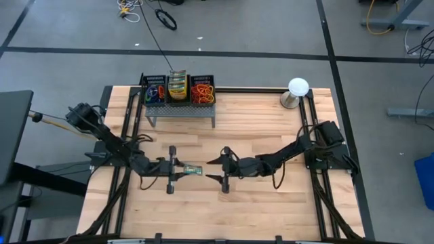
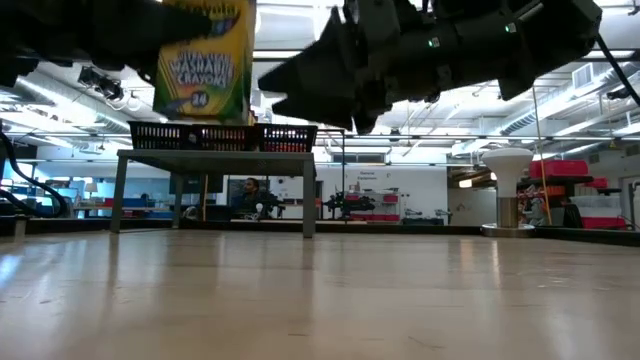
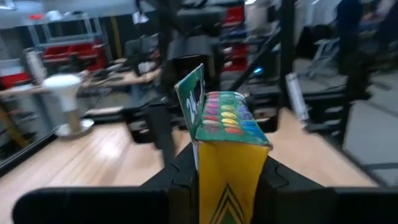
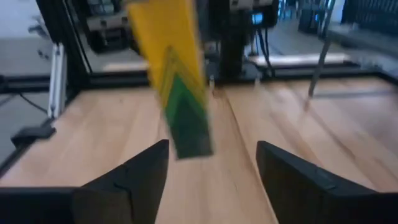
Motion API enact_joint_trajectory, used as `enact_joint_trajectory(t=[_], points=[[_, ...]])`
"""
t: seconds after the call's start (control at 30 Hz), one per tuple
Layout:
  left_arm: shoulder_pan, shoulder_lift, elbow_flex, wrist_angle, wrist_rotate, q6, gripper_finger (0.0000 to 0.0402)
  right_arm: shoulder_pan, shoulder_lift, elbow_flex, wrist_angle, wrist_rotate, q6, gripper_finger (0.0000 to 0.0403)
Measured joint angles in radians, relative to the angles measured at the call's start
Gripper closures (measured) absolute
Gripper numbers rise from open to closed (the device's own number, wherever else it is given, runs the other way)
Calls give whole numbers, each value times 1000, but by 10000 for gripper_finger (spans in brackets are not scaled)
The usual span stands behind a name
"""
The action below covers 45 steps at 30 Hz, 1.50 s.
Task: Pick & Place Office Desk Supplies
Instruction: Put the yellow crayon box into the middle black bin
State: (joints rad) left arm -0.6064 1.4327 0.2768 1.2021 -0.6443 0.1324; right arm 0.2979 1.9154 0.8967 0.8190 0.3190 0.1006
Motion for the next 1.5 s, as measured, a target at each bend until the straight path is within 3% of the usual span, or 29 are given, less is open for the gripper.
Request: enact_joint_trajectory(t=[0.23,0.47,0.7,0.87,1.0,1.1,1.2,1.27,1.33,1.5], points=[[36,8,0,80,42,21,320,-12,1,47,37,-105,-48,133],[52,8,0,148,100,59,319,-31,2,84,16,-91,-65,156],[52,8,0,184,89,102,318,-57,2,85,17,-164,-72,251],[10,-33,0,120,-63,137,285,-58,2,86,8,-157,-91,322],[-76,-151,33,-104,-220,192,221,-59,2,86,-36,-157,-90,344],[-131,-273,131,-499,-295,94,163,-66,2,86,-63,-166,-89,344],[-121,-345,309,-1059,-237,-186,117,-67,2,86,-83,-165,-90,347],[-88,-346,436,-1333,-187,-359,101,-67,2,86,-88,-163,-91,348],[-51,-322,544,-1508,-141,-446,95,-67,2,86,-96,-159,-92,347],[48,-198,732,-1708,-8,-458,99,-67,2,86,-94,-139,-113,347]])
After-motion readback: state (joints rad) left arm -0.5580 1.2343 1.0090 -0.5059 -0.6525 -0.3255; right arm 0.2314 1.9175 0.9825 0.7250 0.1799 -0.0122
